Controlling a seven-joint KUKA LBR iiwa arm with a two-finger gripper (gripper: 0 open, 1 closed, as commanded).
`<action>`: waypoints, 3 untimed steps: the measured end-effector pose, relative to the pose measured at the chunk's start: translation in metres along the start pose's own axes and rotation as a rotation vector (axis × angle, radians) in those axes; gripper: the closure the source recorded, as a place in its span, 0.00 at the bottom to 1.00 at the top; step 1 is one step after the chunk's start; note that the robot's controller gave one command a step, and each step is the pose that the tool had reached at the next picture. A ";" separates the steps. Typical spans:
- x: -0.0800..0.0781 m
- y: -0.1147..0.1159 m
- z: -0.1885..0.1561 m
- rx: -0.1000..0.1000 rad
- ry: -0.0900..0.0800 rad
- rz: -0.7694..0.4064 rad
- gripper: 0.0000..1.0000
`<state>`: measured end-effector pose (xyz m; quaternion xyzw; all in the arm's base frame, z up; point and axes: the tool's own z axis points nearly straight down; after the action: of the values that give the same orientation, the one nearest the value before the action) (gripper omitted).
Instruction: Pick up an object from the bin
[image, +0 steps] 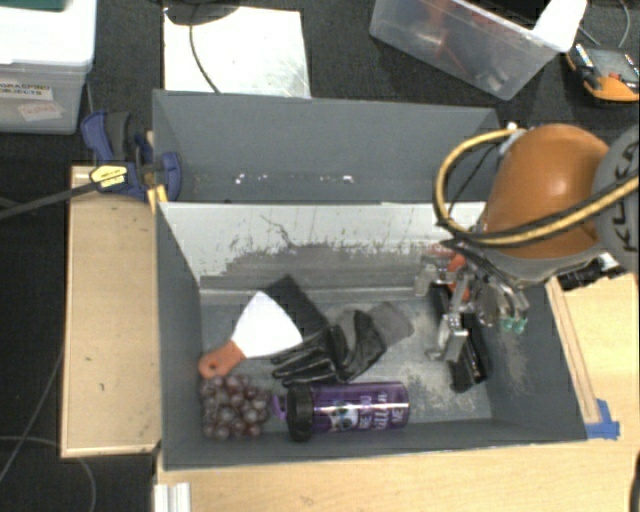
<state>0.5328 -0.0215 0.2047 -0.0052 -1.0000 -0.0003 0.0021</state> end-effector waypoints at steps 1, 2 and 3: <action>-0.002 0.000 -0.003 0.001 -0.007 -0.001 0.00; 0.002 0.064 0.118 0.002 -0.027 -0.232 0.00; 0.002 0.056 0.103 0.001 -0.023 -0.243 0.00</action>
Offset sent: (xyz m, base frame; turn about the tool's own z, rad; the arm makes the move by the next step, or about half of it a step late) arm -0.0089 0.0705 -0.1347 -0.2554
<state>0.5305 0.0344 0.1023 0.1158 -0.9932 0.0001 -0.0094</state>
